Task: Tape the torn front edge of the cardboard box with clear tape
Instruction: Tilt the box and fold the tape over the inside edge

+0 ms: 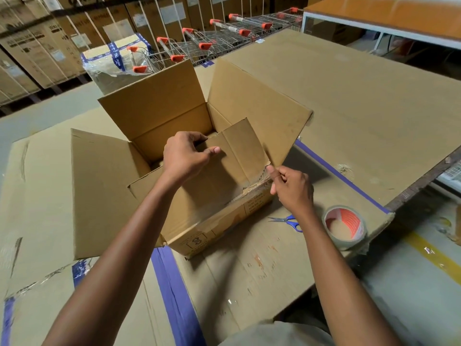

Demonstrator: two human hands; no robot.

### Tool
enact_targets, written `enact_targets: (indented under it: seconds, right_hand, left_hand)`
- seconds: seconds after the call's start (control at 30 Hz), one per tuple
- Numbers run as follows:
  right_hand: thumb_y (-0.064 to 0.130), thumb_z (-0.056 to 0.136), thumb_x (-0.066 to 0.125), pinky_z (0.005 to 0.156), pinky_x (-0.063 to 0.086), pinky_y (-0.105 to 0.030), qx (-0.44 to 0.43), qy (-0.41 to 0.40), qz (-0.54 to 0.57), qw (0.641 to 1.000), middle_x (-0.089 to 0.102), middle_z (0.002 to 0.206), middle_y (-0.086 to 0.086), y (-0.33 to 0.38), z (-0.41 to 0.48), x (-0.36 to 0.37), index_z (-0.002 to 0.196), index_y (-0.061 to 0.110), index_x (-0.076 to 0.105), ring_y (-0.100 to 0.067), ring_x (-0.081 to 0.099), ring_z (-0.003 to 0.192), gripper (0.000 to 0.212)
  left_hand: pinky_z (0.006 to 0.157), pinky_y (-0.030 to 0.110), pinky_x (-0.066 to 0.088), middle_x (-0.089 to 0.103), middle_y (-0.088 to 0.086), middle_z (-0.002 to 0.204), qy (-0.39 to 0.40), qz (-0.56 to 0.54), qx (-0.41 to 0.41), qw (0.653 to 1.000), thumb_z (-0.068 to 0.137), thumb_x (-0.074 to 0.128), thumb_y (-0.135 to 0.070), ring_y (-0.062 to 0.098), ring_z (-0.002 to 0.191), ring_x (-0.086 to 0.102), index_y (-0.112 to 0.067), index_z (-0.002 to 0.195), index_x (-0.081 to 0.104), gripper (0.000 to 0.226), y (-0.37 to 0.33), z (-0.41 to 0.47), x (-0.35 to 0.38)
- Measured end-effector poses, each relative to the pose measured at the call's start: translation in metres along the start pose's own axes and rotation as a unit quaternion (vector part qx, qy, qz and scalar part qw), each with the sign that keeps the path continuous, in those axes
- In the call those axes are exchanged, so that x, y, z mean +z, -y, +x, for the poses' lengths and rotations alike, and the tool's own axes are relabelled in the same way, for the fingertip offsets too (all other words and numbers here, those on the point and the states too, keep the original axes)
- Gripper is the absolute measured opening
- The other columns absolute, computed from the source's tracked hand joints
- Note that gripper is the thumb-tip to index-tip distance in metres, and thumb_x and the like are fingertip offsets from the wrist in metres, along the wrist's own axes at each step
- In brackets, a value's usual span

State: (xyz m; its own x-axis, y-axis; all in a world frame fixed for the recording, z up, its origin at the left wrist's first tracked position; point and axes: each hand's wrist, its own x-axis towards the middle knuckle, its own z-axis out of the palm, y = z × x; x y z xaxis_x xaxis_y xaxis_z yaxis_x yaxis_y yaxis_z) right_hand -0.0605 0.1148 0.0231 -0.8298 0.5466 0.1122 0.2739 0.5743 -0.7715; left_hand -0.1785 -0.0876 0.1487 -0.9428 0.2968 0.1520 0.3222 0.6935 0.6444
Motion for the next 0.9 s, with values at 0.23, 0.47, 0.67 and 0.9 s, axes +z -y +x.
enact_targets:
  seconds: [0.23, 0.47, 0.67, 0.9]
  right_hand:
    - [0.056, 0.106, 0.032, 0.062, 0.054, -0.036, -0.005, -0.008, 0.139, 0.99, 0.069, 0.061, 0.003, -0.009, -0.011, 0.009, 0.092, 0.029, 0.067, -0.007, 0.054, 0.044, 0.046]
    - [0.057, 0.106, 0.034, 0.057, 0.044, -0.029, 0.047, 0.009, 0.182, 0.982, 0.071, 0.062, 0.001, -0.015, -0.001, -0.004, 0.099, 0.049, 0.068, -0.013, 0.049, 0.041, 0.035]
    - [0.056, 0.106, 0.036, 0.059, 0.046, -0.033, 0.061, 0.026, 0.184, 0.981, 0.07, 0.061, -0.001, -0.015, -0.003, -0.007, 0.114, 0.036, 0.073, -0.01, 0.046, 0.04, 0.042]
    - [0.044, 0.105, 0.048, 0.044, 0.032, -0.024, 0.06, -0.029, 0.415, 0.908, 0.062, 0.059, -0.007, 0.002, -0.009, -0.019, 0.101, 0.025, 0.08, -0.014, 0.04, 0.042, 0.037]
  left_hand:
    - [0.065, 0.028, 0.055, 0.076, 0.003, 0.094, -0.004, -0.033, -0.005, 0.999, 0.077, 0.085, -0.044, 0.015, 0.086, 0.068, -0.011, 0.107, 0.078, 0.046, 0.002, -0.002, -0.003]
    - [0.073, 0.03, 0.058, 0.078, 0.002, 0.099, -0.018, -0.064, -0.009, 0.998, 0.078, 0.085, -0.038, 0.014, 0.093, 0.071, -0.013, 0.104, 0.08, 0.037, 0.003, -0.01, -0.005]
    - [0.065, 0.03, 0.052, 0.077, 0.0, 0.083, 0.028, -0.126, -0.045, 0.991, 0.078, 0.086, -0.034, 0.013, 0.082, 0.07, -0.013, 0.091, 0.081, 0.026, 0.003, -0.003, -0.008]
    - [0.061, 0.026, 0.052, 0.069, -0.006, 0.085, -0.026, 0.153, 0.056, 0.986, 0.094, 0.063, -0.054, 0.008, 0.069, 0.061, -0.024, 0.102, 0.07, 0.031, 0.016, -0.004, 0.007]
